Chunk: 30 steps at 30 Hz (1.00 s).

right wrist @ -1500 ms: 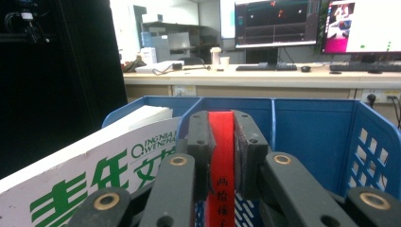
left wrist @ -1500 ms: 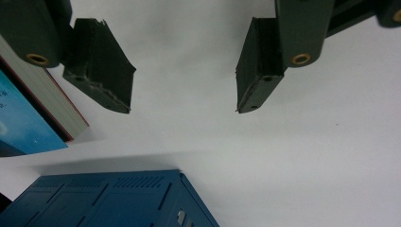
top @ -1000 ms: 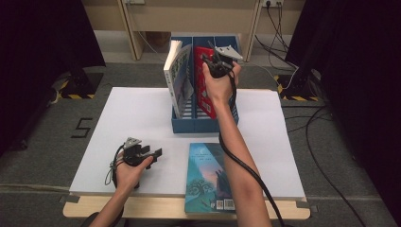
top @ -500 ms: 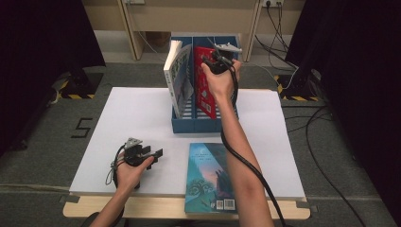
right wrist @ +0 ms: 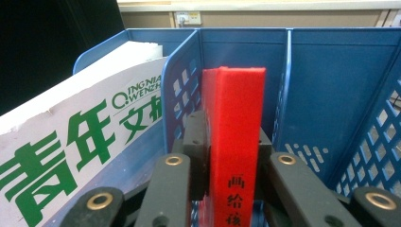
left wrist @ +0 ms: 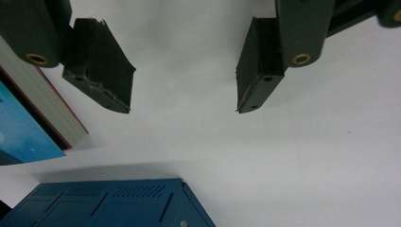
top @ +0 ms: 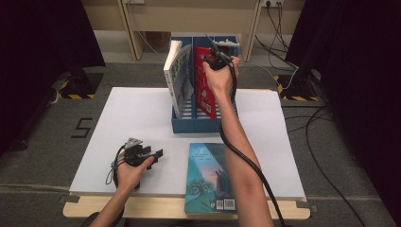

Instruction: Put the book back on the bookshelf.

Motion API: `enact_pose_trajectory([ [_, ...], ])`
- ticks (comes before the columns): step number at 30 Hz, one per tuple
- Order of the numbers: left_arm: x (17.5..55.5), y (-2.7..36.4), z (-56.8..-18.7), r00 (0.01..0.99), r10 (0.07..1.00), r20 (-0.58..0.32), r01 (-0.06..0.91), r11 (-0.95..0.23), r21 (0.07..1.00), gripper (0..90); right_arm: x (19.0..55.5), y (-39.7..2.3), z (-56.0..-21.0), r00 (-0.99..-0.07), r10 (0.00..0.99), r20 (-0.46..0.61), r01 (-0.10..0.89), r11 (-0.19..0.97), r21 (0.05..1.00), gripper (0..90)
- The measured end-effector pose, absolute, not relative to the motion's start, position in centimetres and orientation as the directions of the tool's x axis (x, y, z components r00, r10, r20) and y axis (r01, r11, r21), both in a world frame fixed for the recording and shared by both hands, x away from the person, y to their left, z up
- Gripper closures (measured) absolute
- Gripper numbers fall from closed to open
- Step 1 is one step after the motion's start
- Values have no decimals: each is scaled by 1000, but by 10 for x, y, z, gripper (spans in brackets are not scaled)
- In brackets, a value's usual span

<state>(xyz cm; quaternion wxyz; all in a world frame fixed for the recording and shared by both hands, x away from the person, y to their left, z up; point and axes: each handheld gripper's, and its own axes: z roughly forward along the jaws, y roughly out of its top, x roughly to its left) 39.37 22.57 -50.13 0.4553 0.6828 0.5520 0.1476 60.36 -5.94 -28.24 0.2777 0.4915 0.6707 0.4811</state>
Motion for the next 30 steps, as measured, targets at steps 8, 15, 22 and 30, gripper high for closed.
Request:
enact_pose_trajectory([
  [8,394,226,-502,347,888,-301,619,25,785,364,604,-58,-279,-355,927,119,423,45,905,797],
  [15,394,228,-502,344,890,-300,622,23,783,364,600,-60,-280,-352,927,129,405,27,914,802],
  [22,394,227,-502,344,890,-298,622,22,783,363,585,-67,-283,-340,931,131,324,-15,946,804],
  [30,394,227,-502,346,890,-298,620,22,785,363,569,-65,-292,-328,938,115,186,-56,981,805],
])
